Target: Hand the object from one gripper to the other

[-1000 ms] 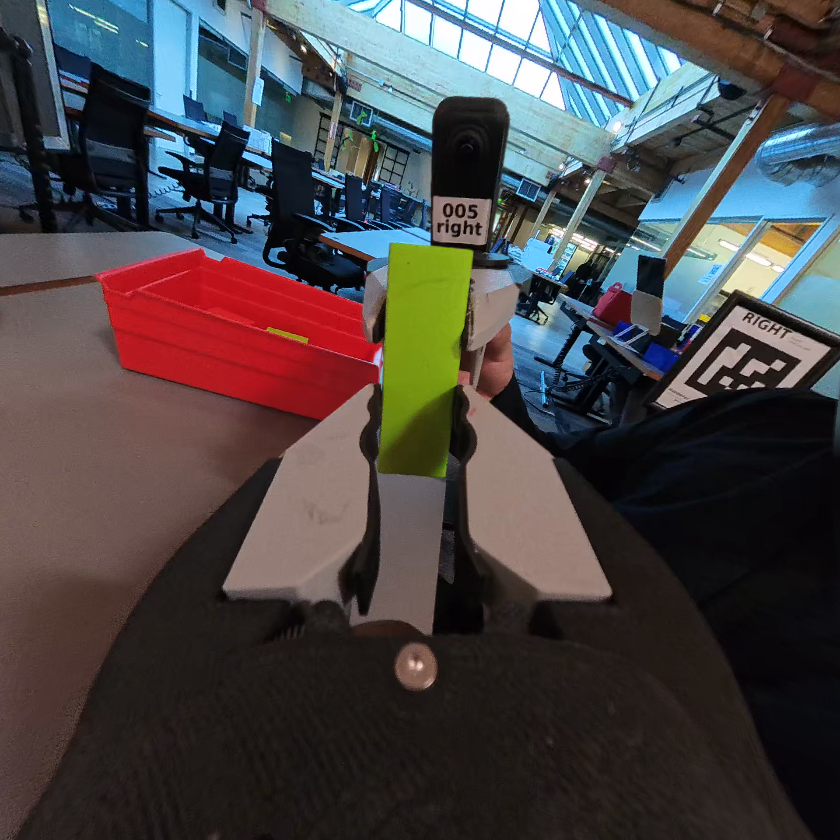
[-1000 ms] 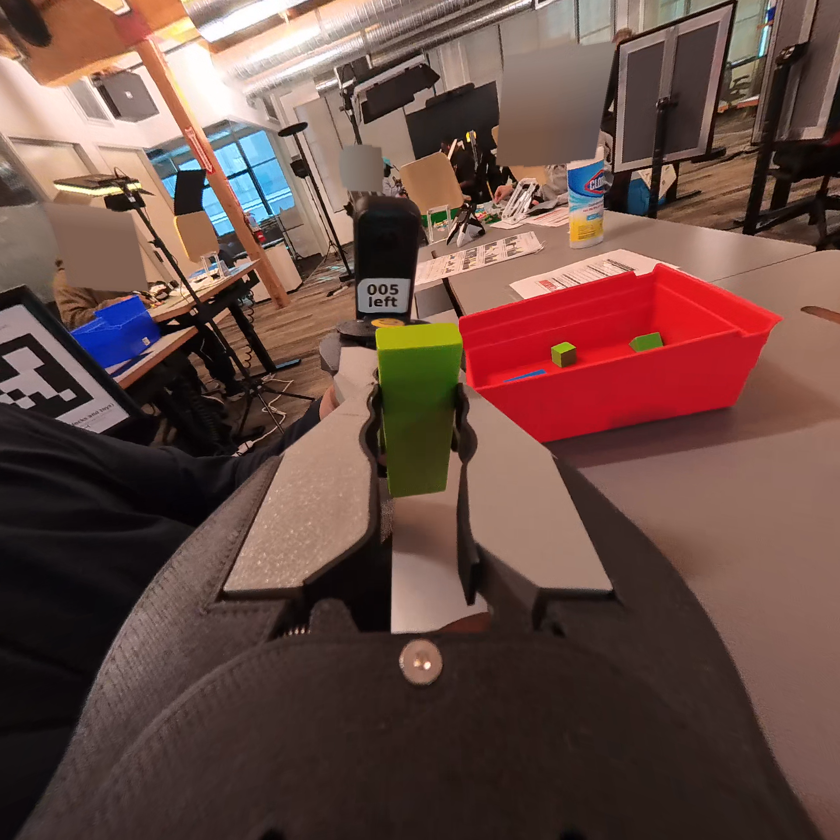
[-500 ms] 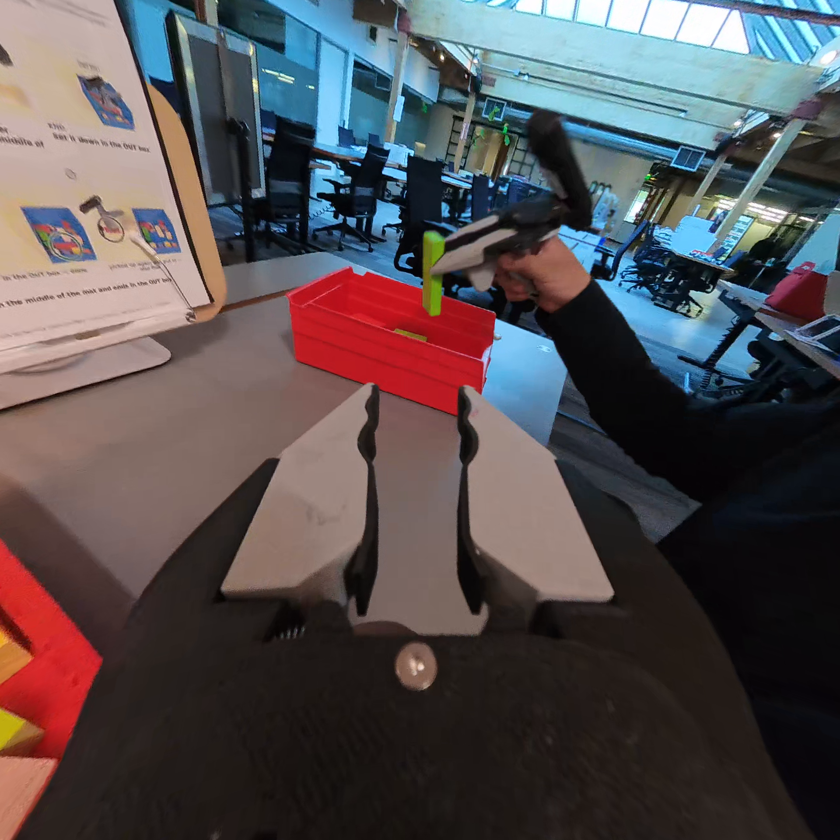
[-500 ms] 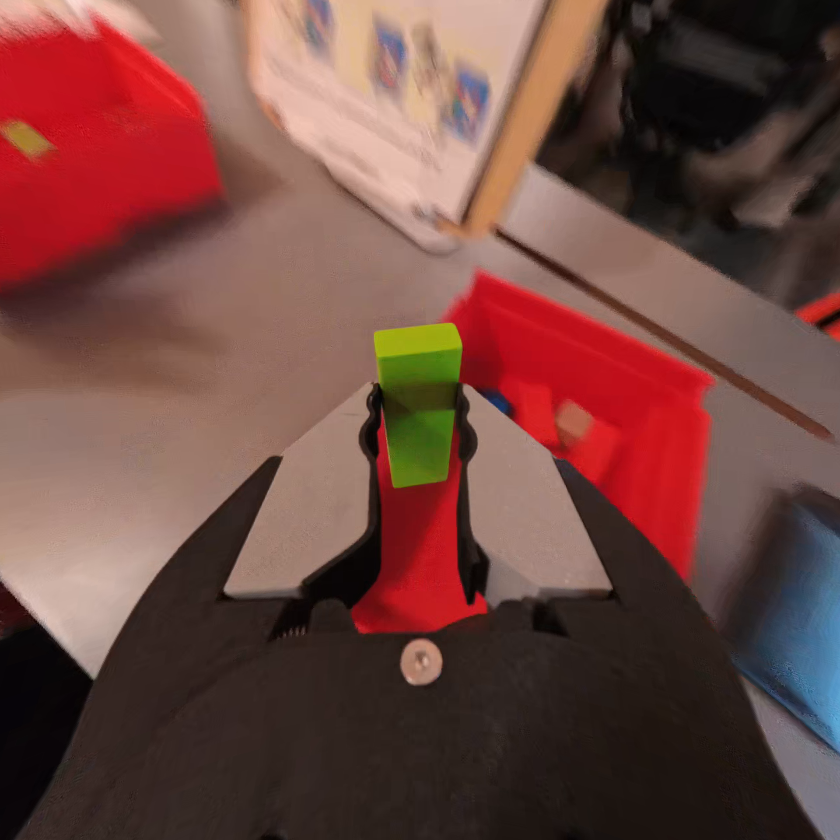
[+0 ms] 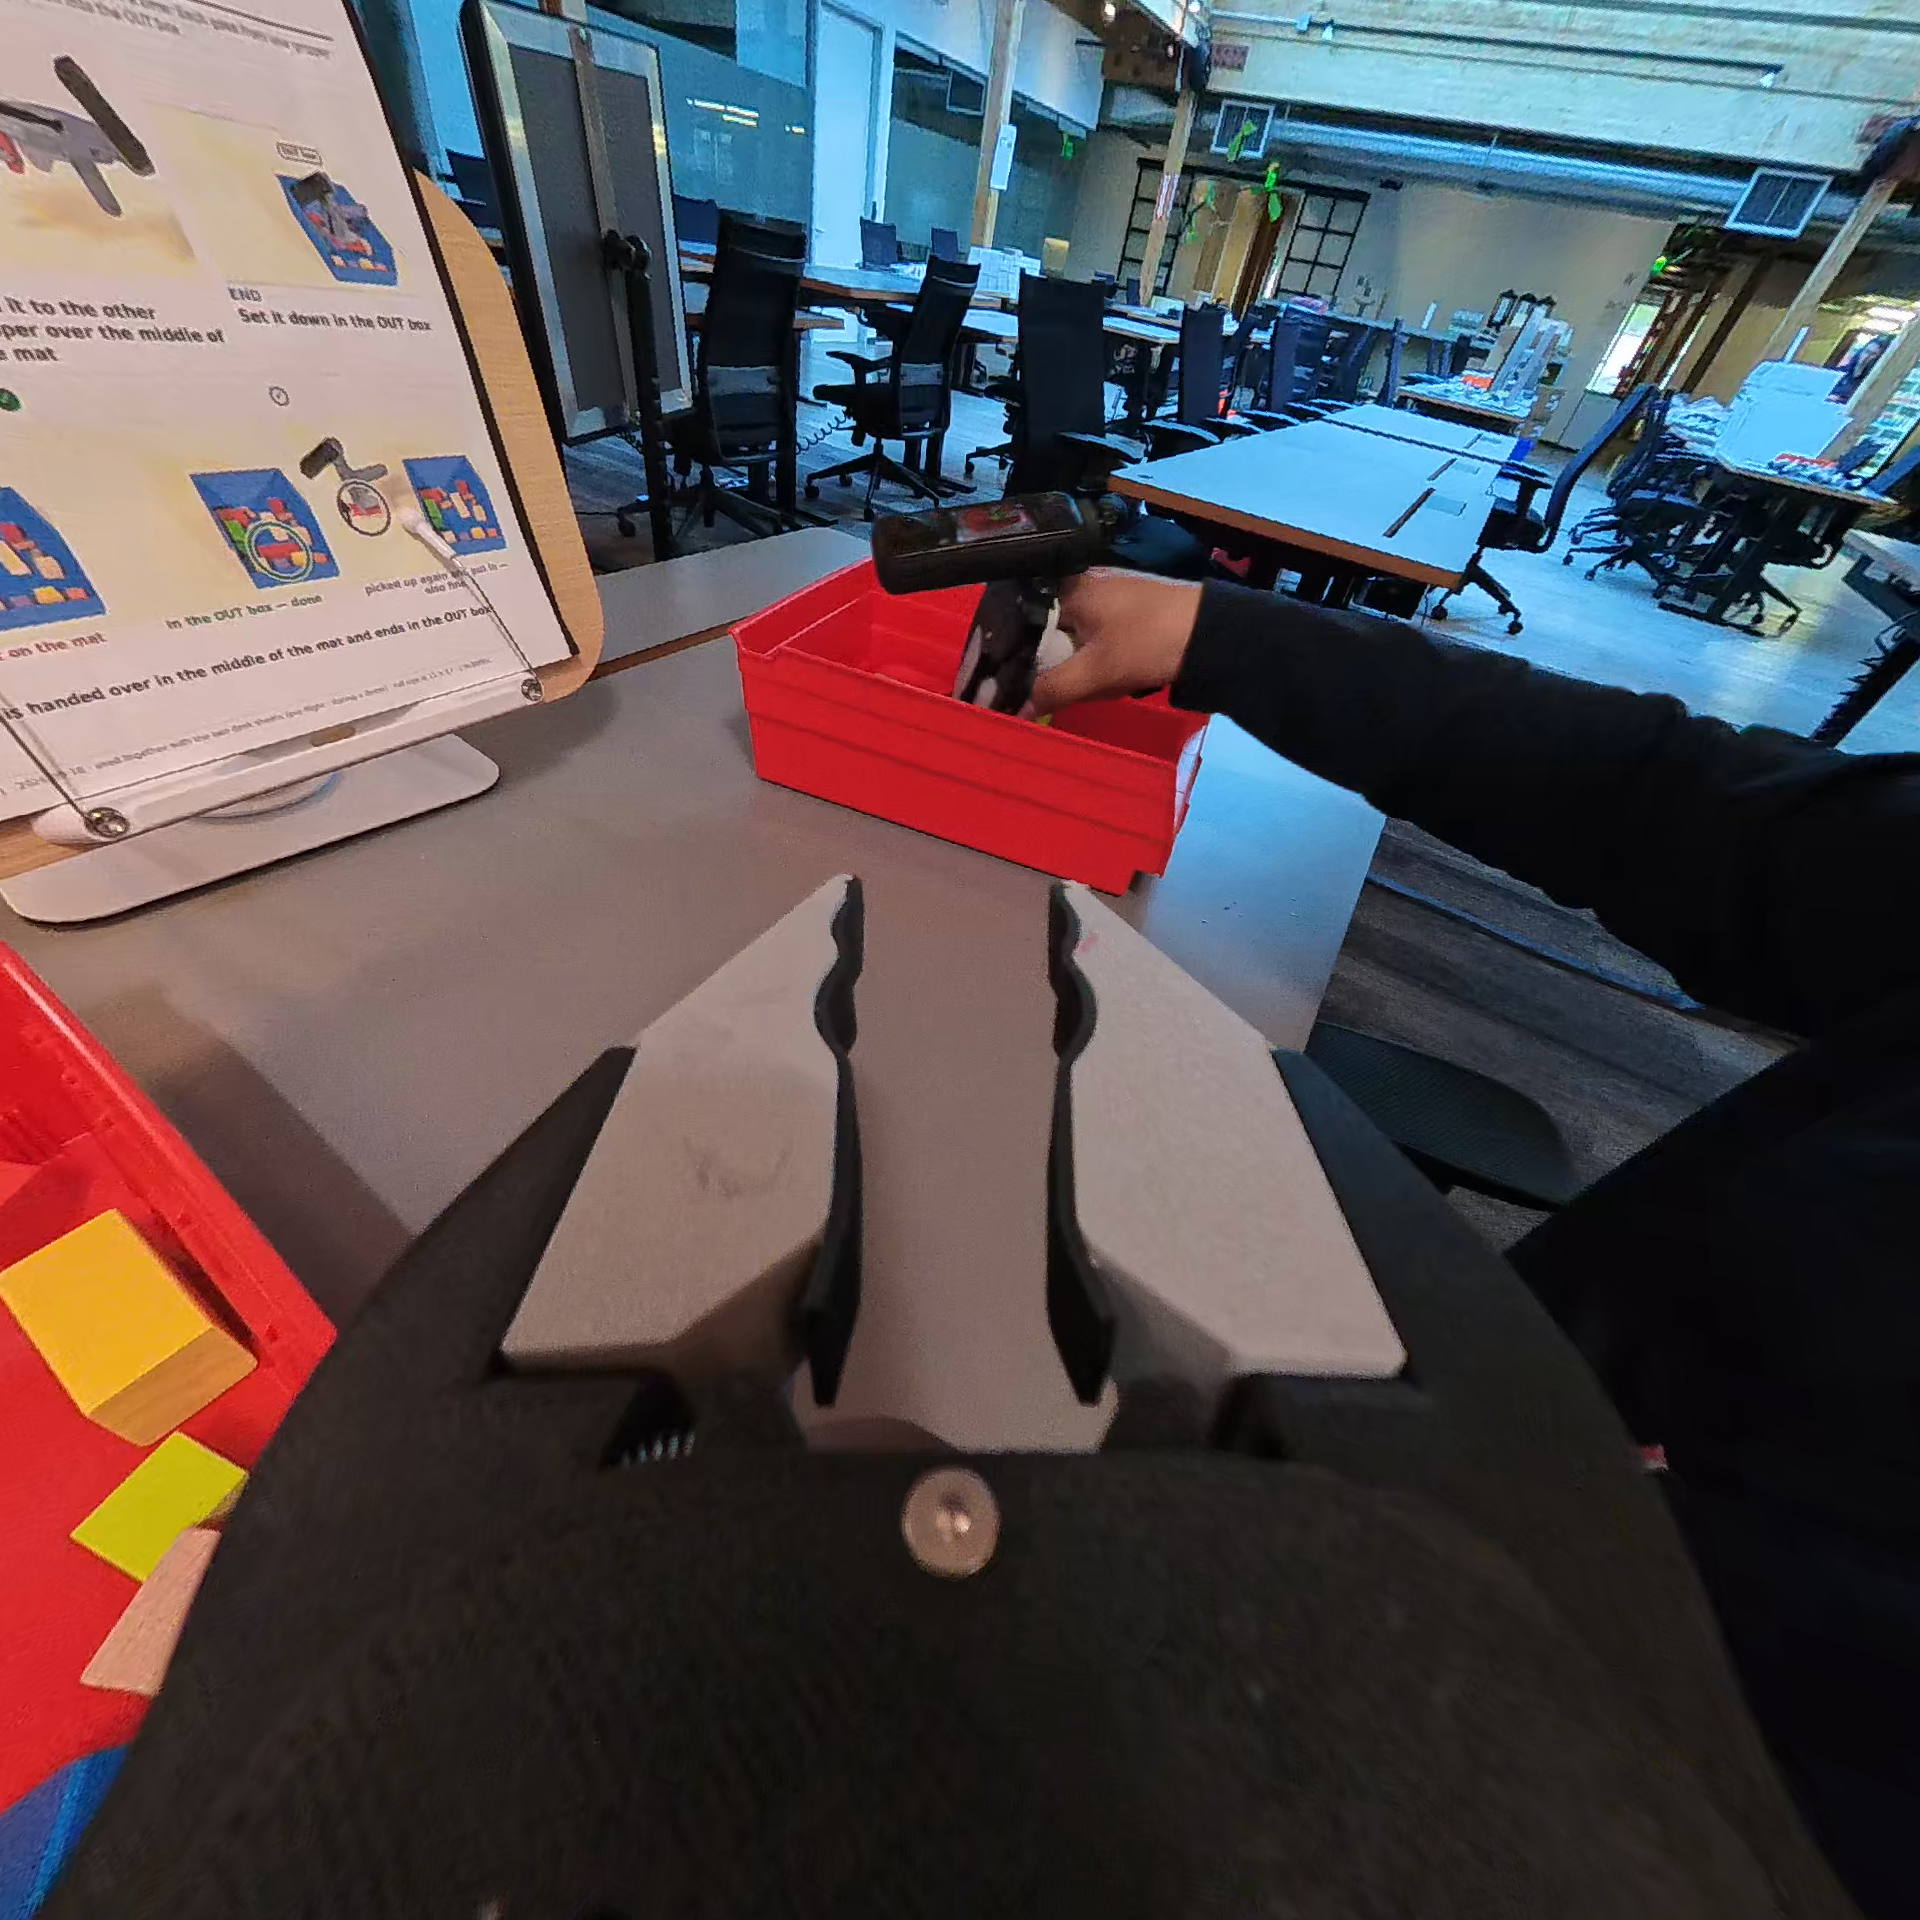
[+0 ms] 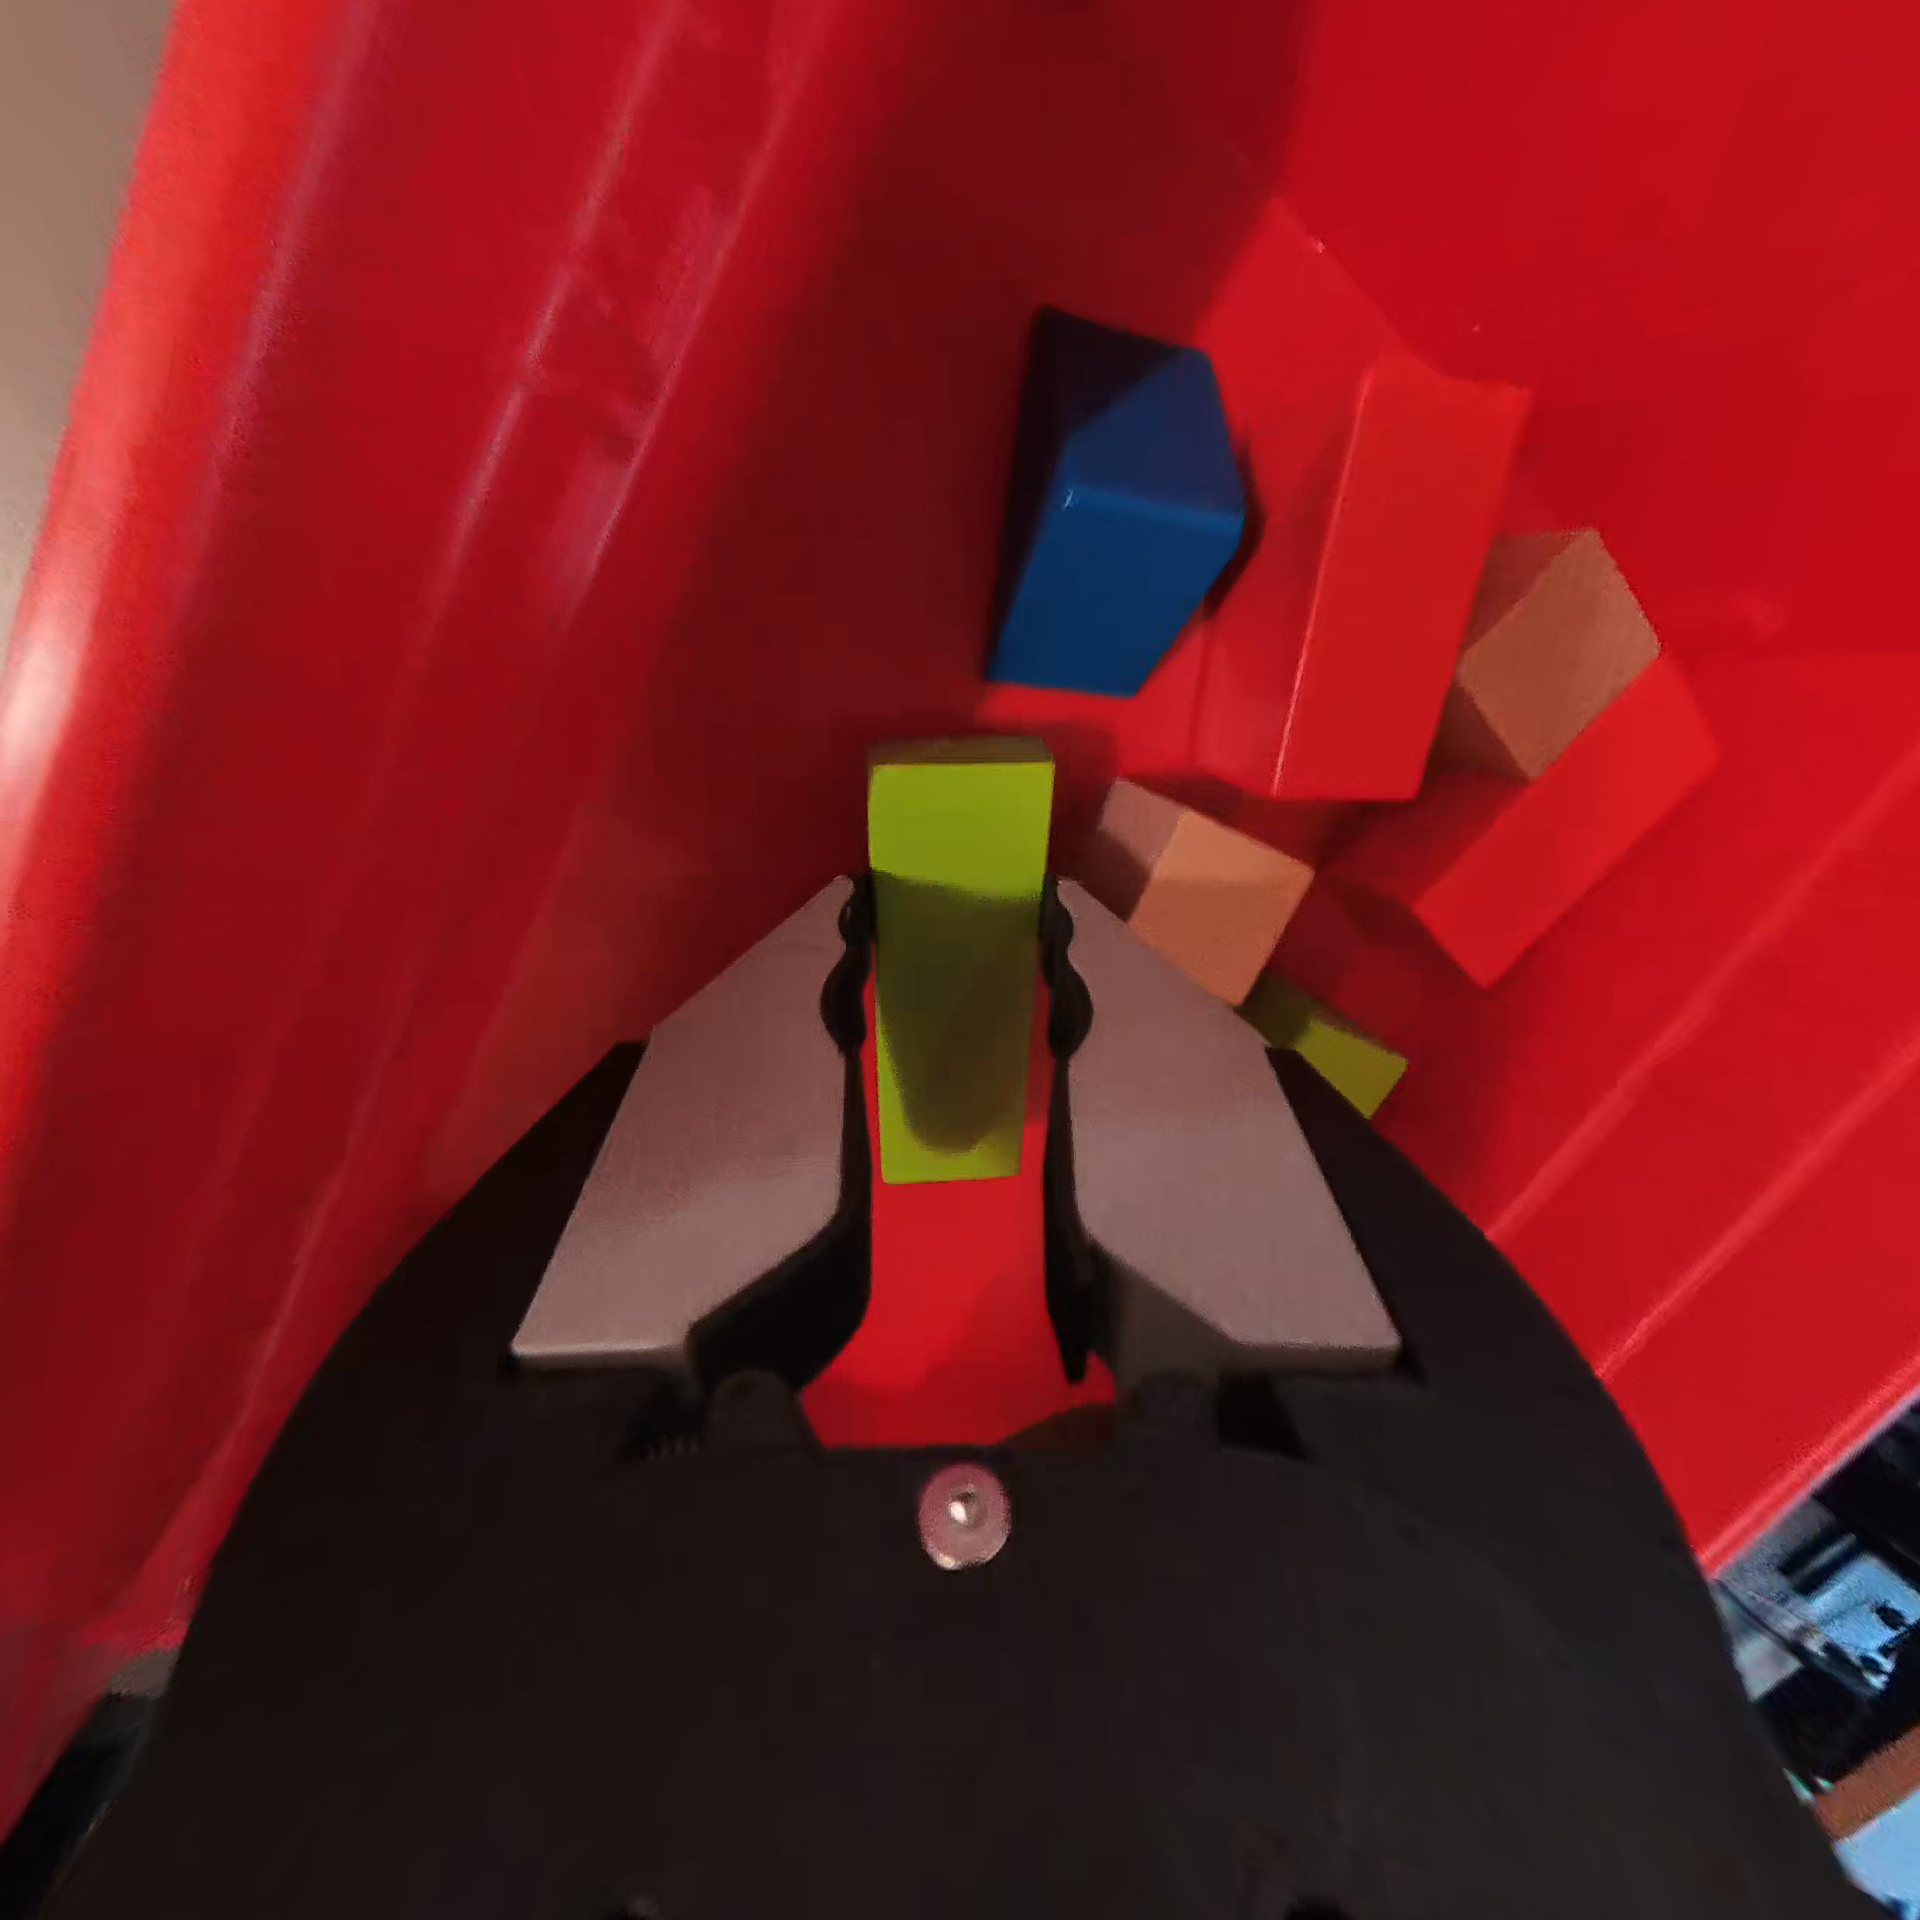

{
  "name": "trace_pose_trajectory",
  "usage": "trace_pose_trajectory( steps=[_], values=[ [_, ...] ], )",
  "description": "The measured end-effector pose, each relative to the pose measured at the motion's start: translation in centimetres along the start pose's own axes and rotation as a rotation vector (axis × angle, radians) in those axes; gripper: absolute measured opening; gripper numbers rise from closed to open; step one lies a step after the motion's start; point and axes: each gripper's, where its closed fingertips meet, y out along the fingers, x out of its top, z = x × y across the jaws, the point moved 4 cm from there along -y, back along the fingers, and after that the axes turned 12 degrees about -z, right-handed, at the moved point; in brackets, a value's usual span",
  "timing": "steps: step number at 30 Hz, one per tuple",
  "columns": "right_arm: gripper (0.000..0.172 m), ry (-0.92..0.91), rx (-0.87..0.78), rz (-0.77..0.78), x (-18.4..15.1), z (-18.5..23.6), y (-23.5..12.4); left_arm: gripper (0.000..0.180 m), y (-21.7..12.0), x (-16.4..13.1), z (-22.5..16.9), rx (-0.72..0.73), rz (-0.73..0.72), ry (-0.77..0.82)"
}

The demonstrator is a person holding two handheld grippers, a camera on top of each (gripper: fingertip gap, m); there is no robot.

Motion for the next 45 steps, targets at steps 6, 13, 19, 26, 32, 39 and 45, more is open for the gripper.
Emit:
trace_pose_trajectory(
  steps=[6,13,19,26,32,39,45],
  values=[
    [0.03,0.12,-0.043,-0.048,1.3,-1.0,1.0,0.032,0.0,-0.3,0.4,0.004,0.016,-0.005],
    [0.042,0.154,-0.048,-0.205,2.0,-0.8,-2.4,0.037,-3.2,0.4,3.7,0.189,0.022,0.041],
    [0.041,0.168,0.033,-0.58,4.1,2.5,-10.3,0.044,-11.5,0.0,11.3,0.657,0.095,0.052],
    [0.04,0.035,0.19,-0.881,6.2,10.1,-17.0,0.045,-13.3,-6.4,19.1,0.778,0.509,-0.12],
    [0.04,-0.051,0.304,-0.964,7.1,15.0,-18.4,0.043,-13.8,-11.3,22.8,0.876,0.843,-0.213],
    [0.042,-0.086,0.35,-0.978,7.6,16.3,-18.3,0.03,-13.2,-13.4,22.9,0.845,0.927,-0.23],
    [0.039,-0.05,0.453,-1.051,7.6,16.8,-19.3,0.028,-13.3,-13.3,23.1,0.821,0.951,-0.174]
  ],
)
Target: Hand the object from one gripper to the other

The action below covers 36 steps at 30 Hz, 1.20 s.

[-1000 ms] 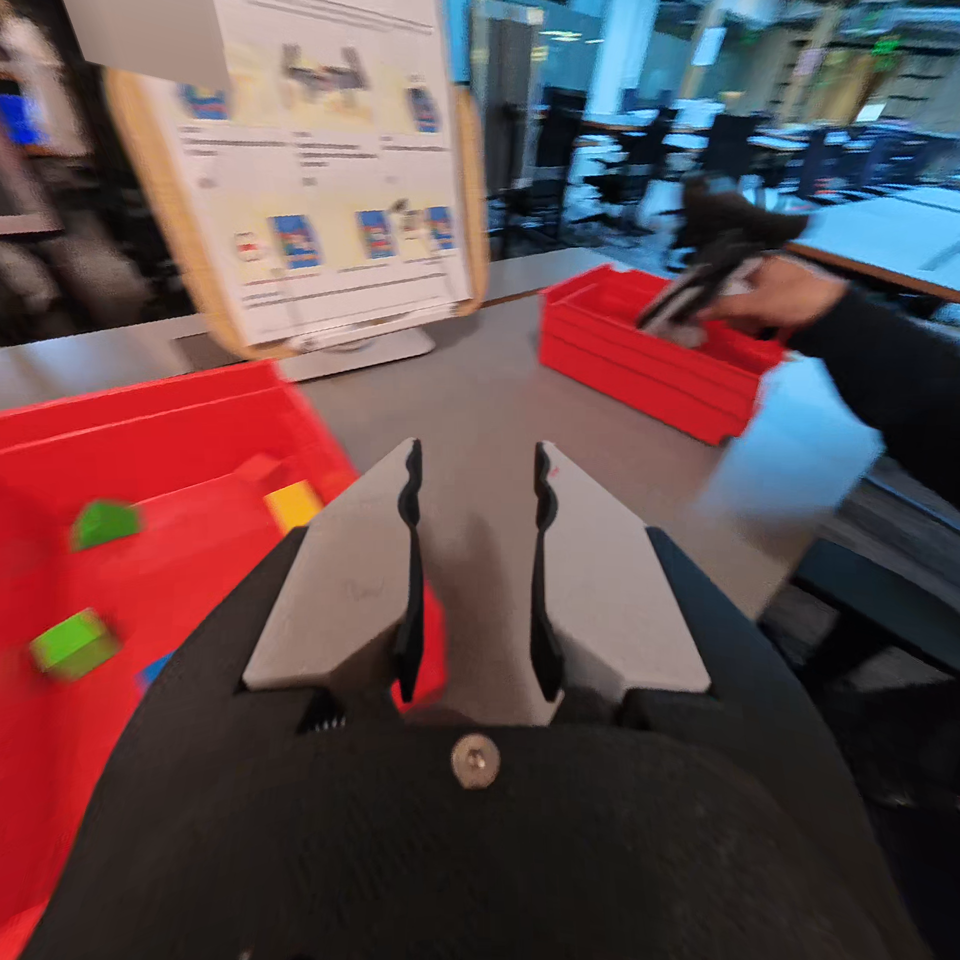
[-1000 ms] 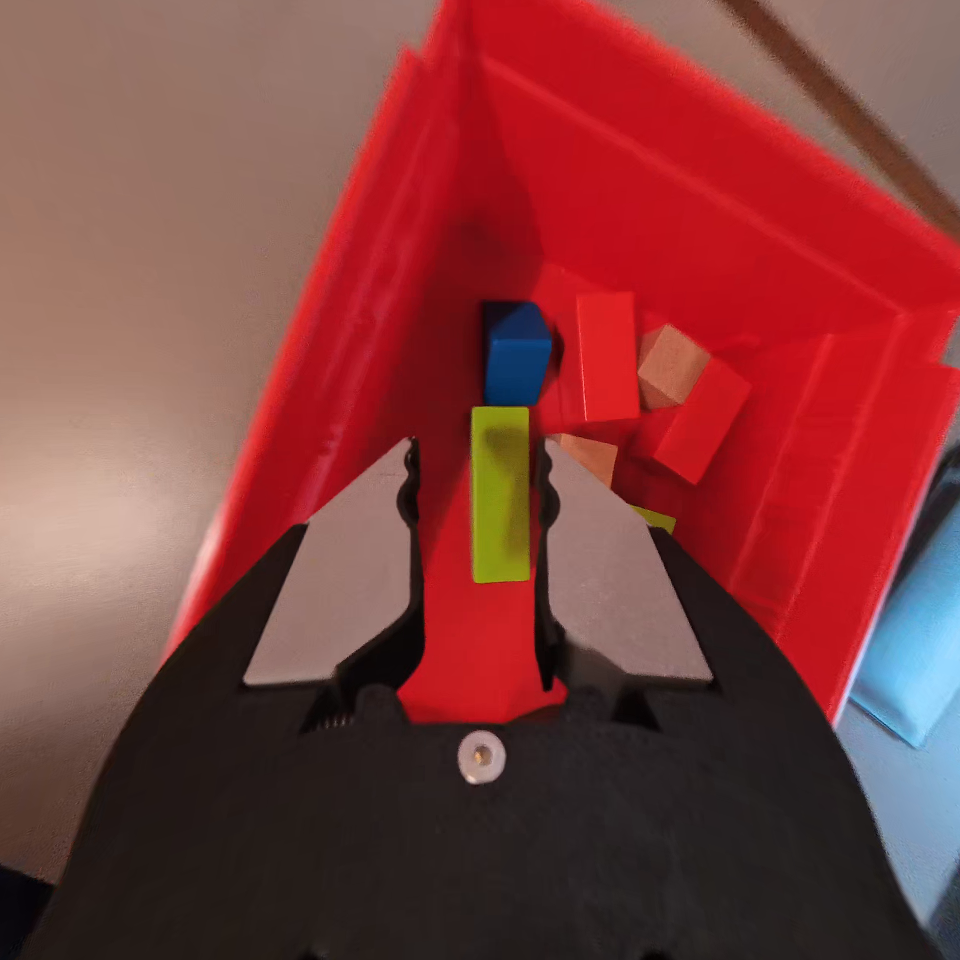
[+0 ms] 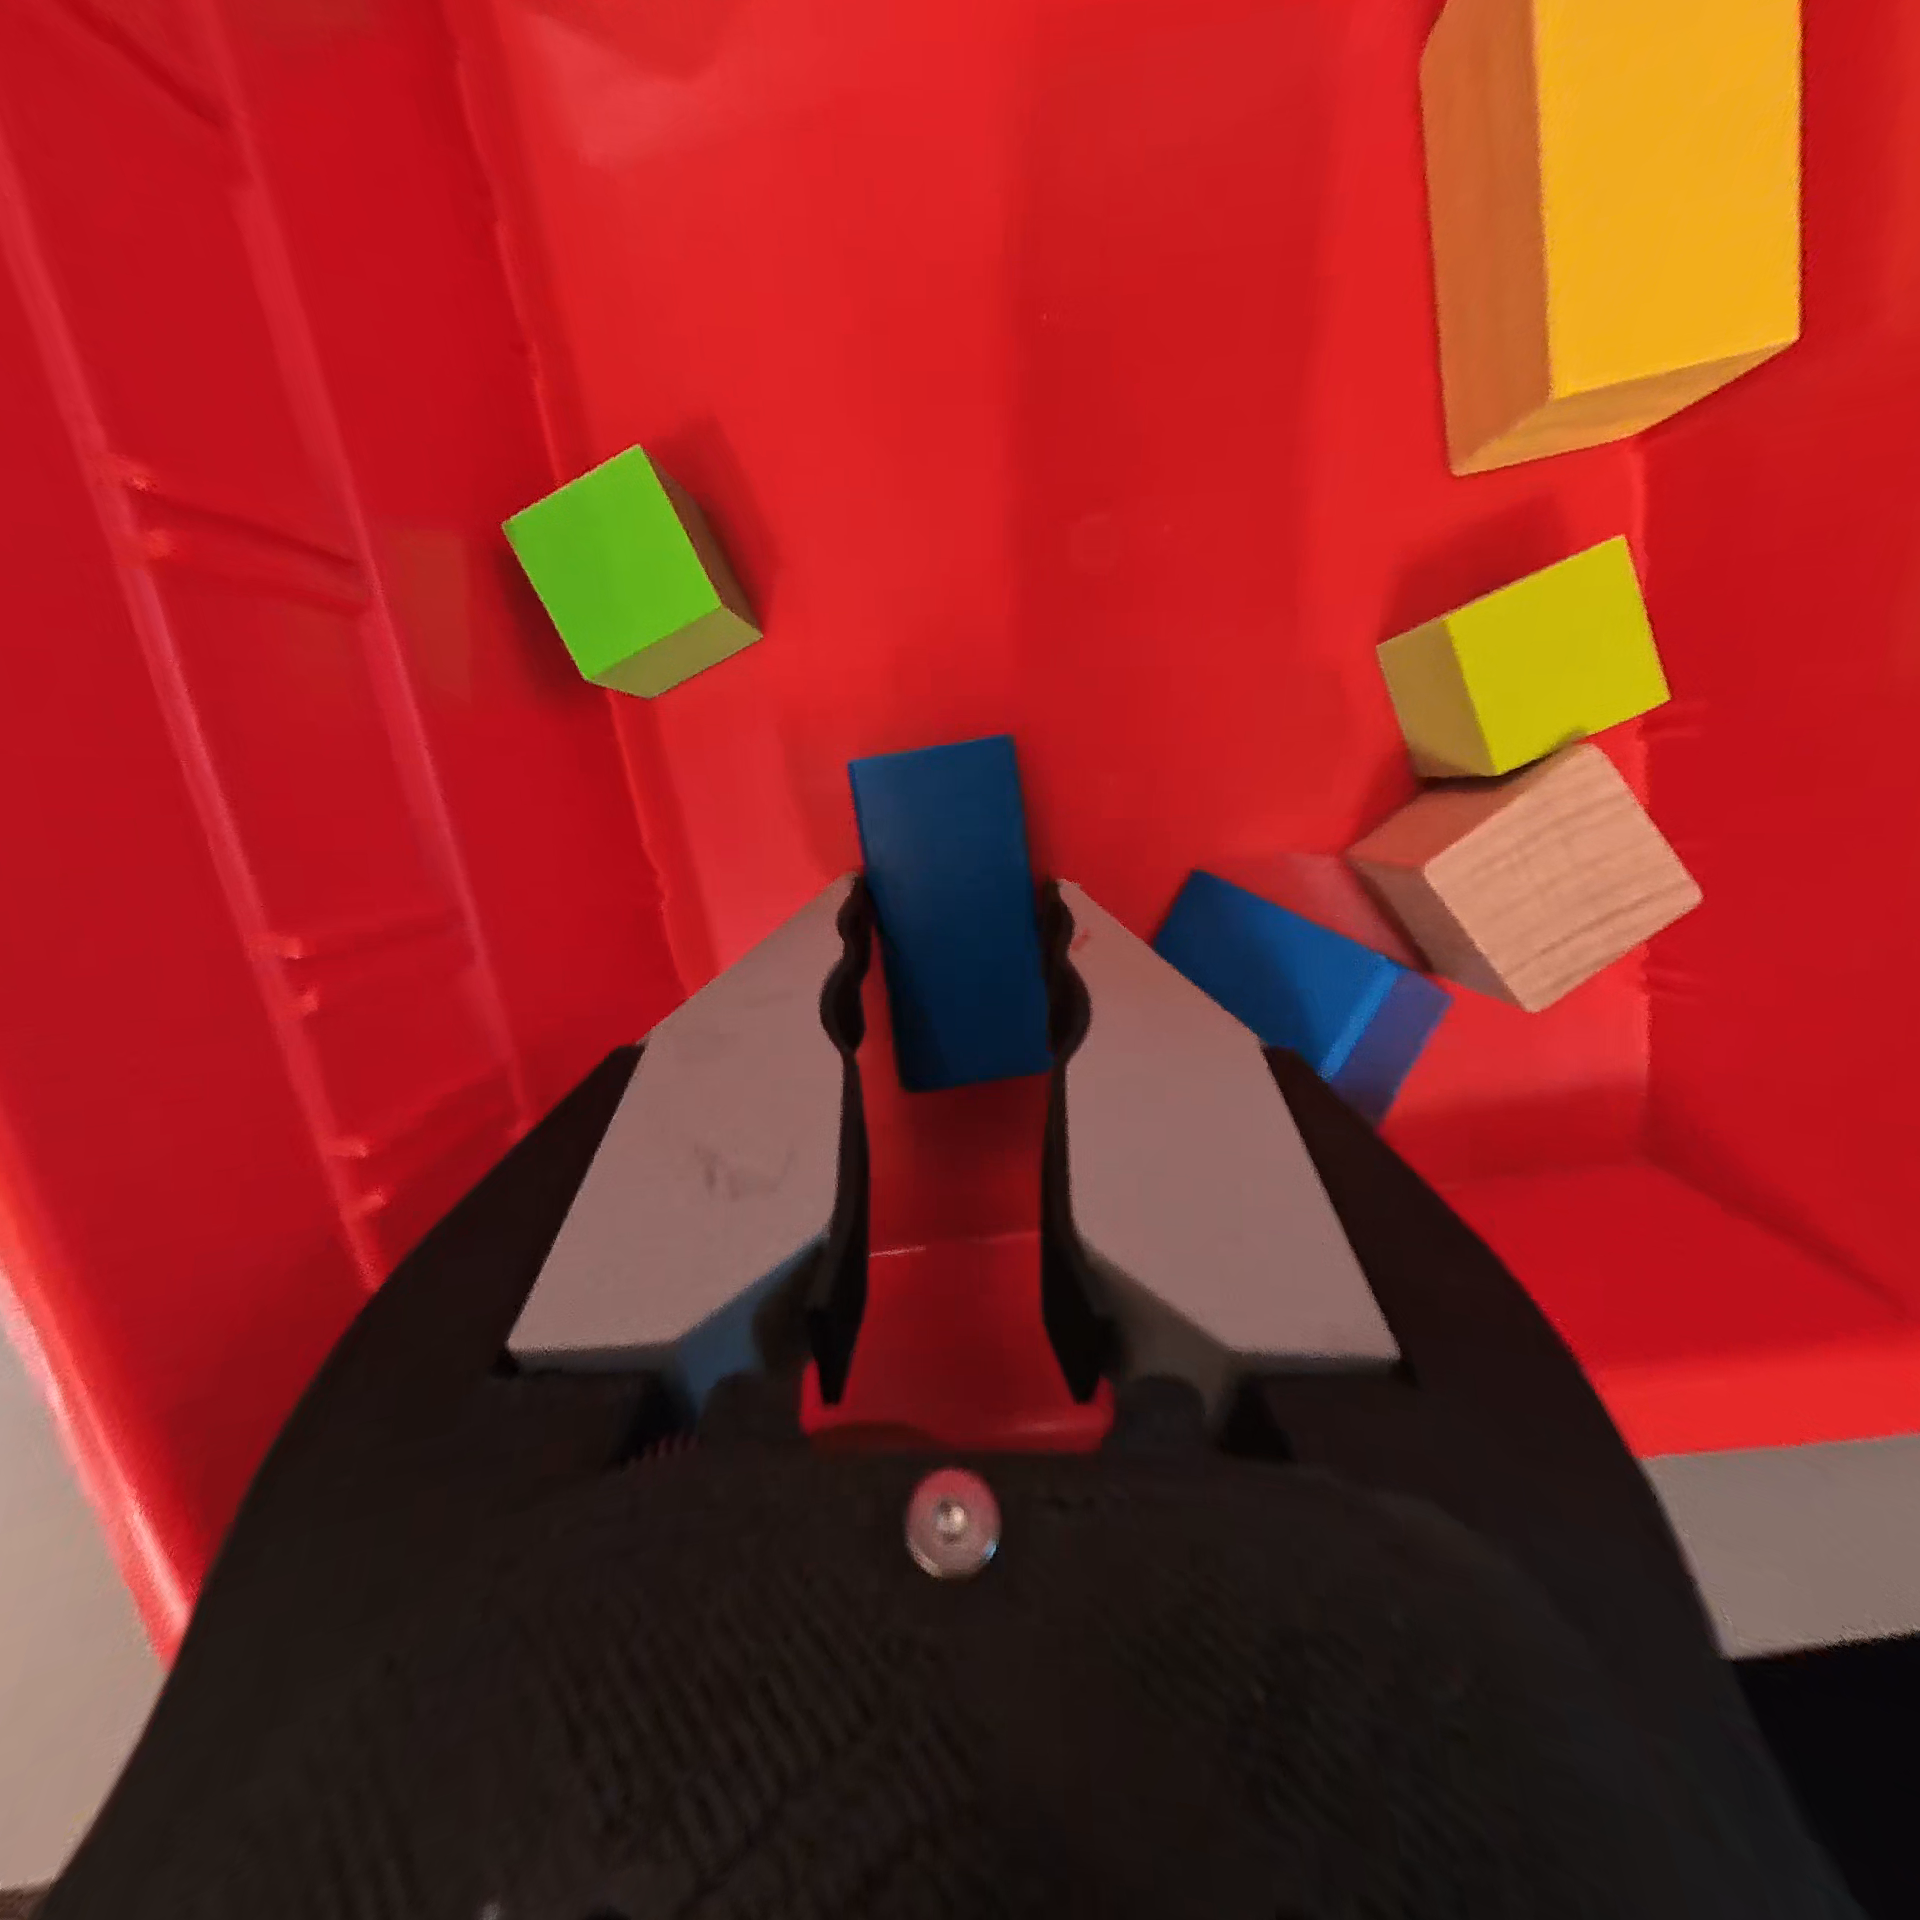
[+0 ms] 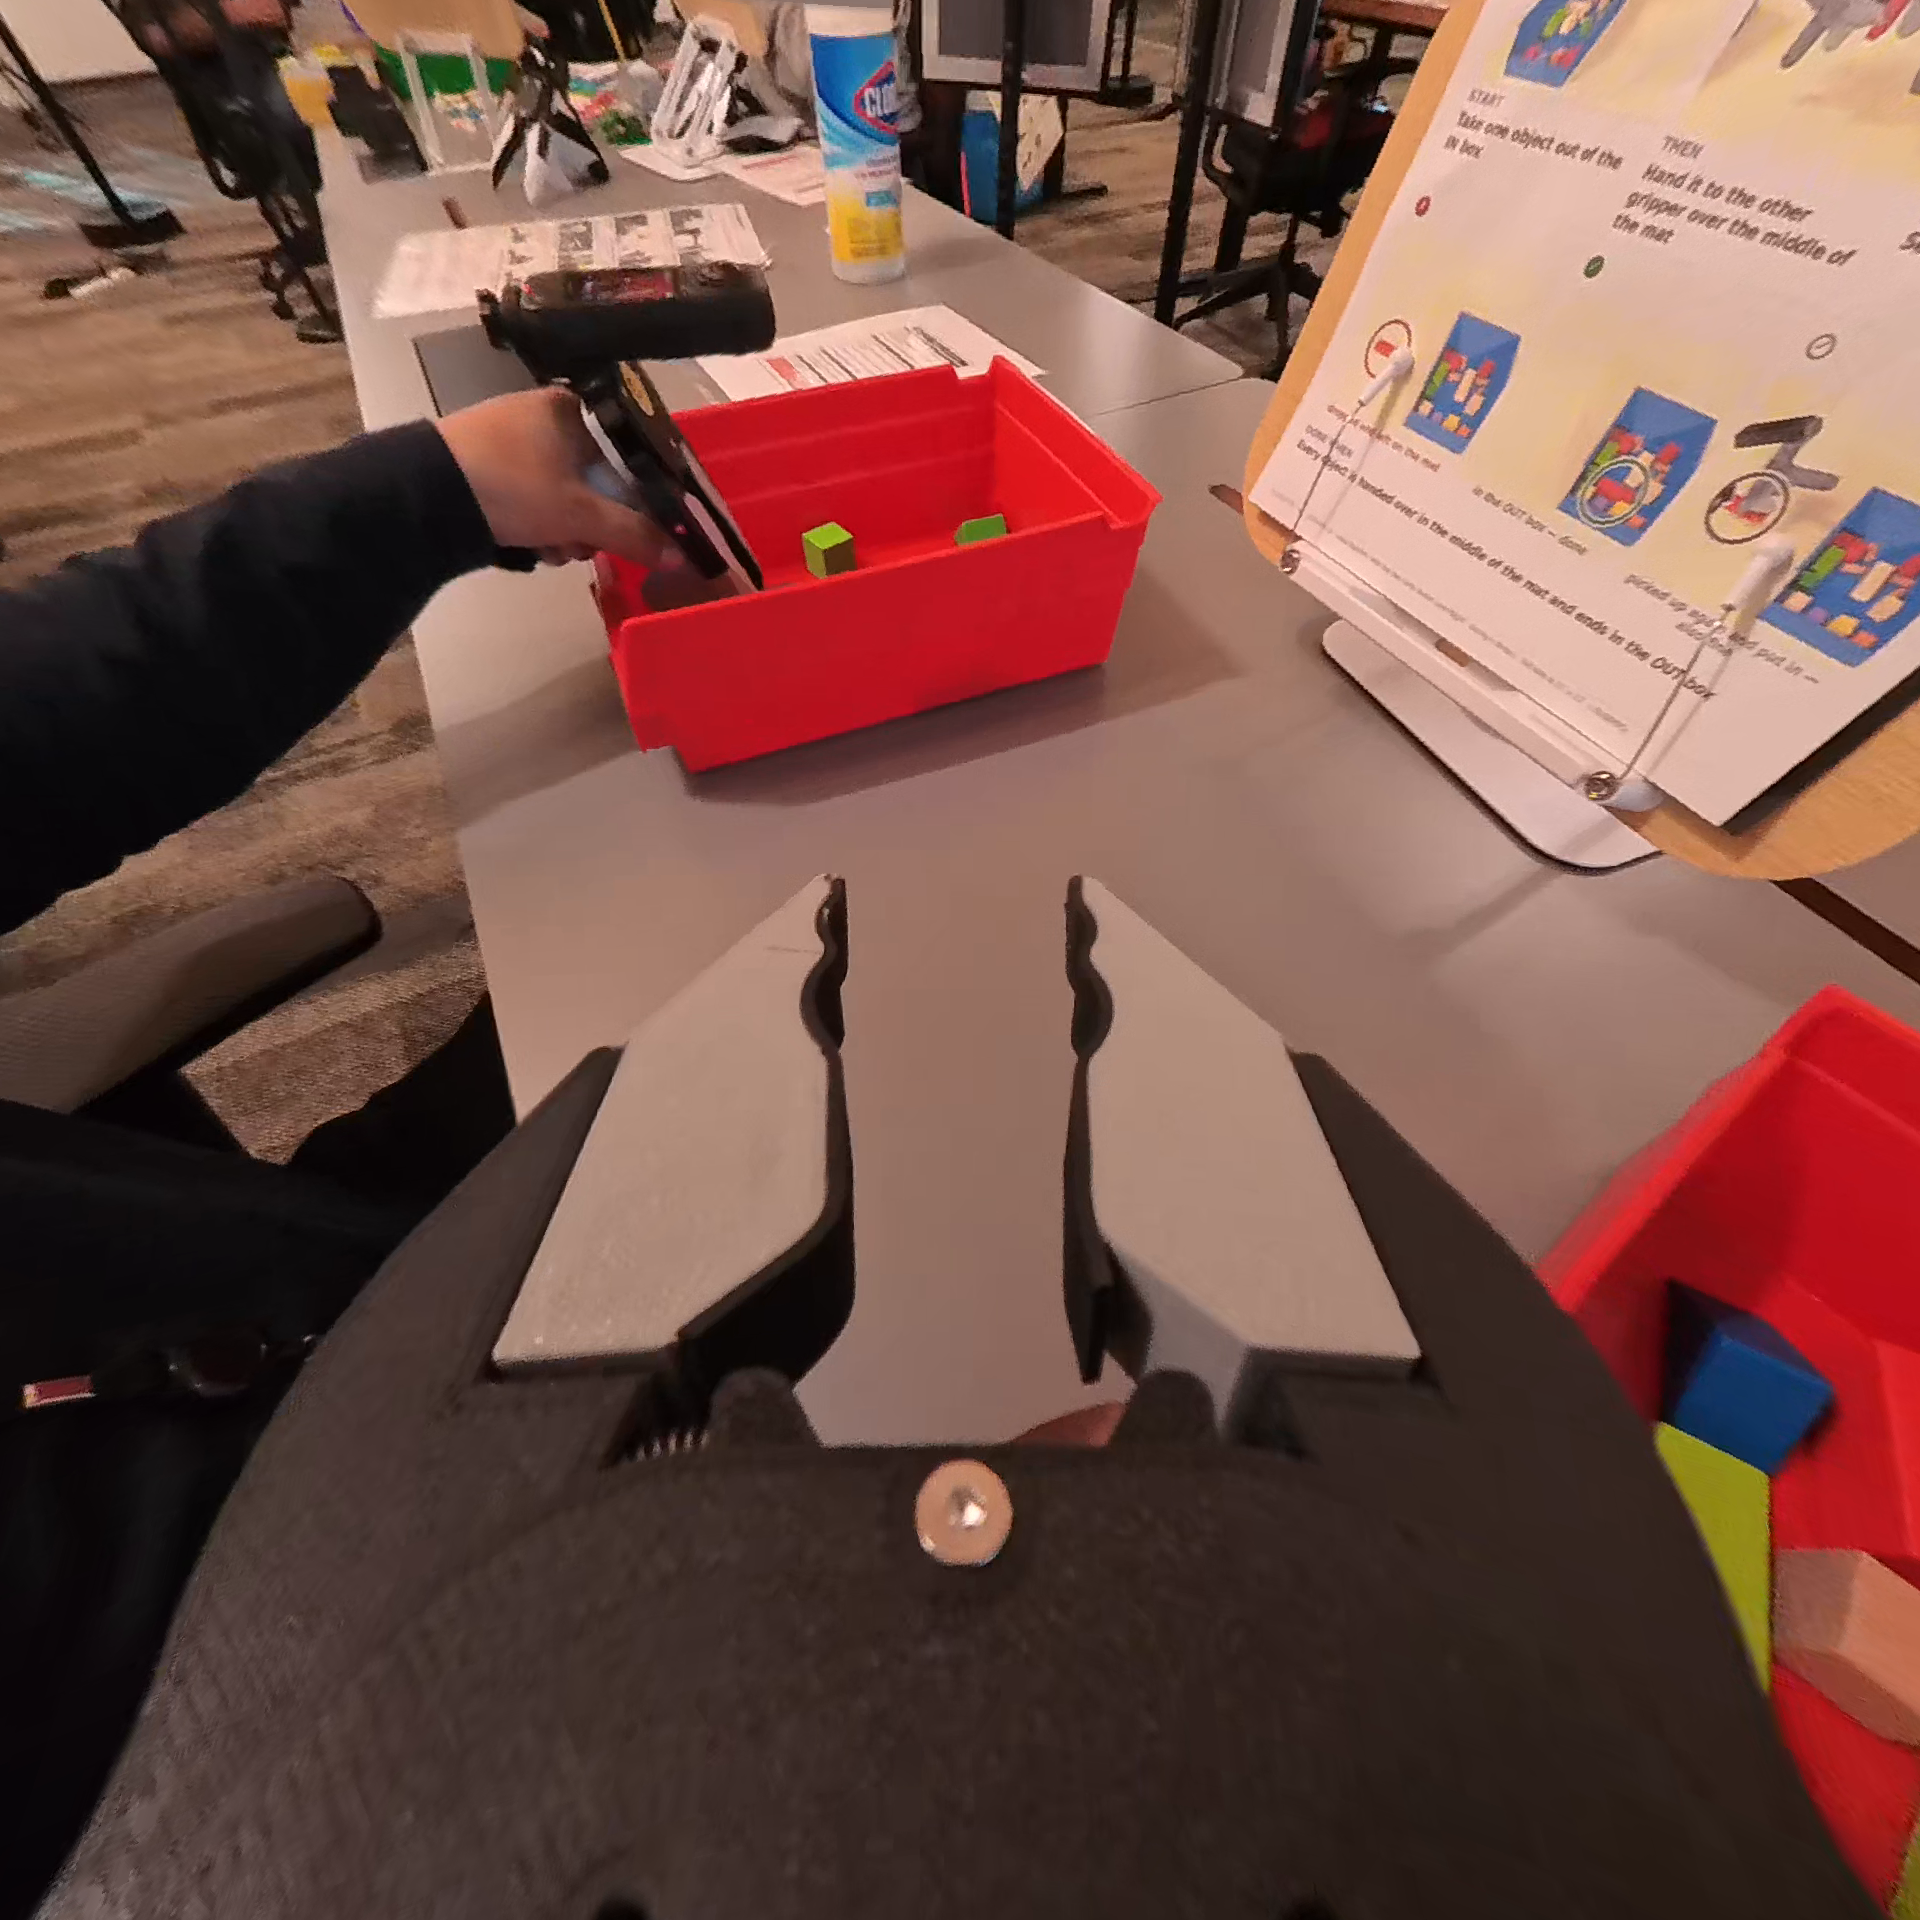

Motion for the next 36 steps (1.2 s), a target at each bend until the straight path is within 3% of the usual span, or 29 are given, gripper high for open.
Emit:
trace_pose_trajectory(
  steps=[2,5,10,12,14,20,25,27,36],
  values=[
    [0.039,-0.001,0.011,0.006,-0.2,0.3,0.0,0.028,-0.4,0.6,0.0,0.049,-0.057,0.082],
    [0.039,0.003,0.06,0.015,-0.7,1.2,0.6,0.028,-2.9,2.9,-1.6,0.009,-0.277,0.092],
    [0.043,0.029,0.199,0.085,-2.6,3.3,3.7,0.027,-12.0,7.3,-10.4,-0.489,-0.77,0.042],
    [0.044,0.028,0.239,0.088,-2.9,4.4,5.3,0.027,-15.7,7.3,-15.4,-0.76,-0.903,0.087],
    [0.044,0.045,0.321,0.046,-2.4,6.2,6.5,0.027,-17.8,6.8,-19.2,-0.92,-0.982,0.139],
    [0.043,0.194,0.545,-0.172,1.5,9.9,7.0,0.027,-19.9,5.1,-25.4,-1.207,-0.993,0.17],
    [0.042,0.246,0.584,-0.213,2.2,10.5,7.1,0.027,-19.2,4.5,-27.4,-1.229,-0.948,0.207],
    [0.03,0.239,0.579,-0.213,2.0,10.7,7.3,0.028,-18.9,4.5,-27.8,-1.223,-0.938,0.207],
    [0.029,0.228,0.55,-0.238,2.0,10.6,7.3,0.027,-18.8,4.5,-27.7,-1.202,-0.949,0.174]
  ],
)
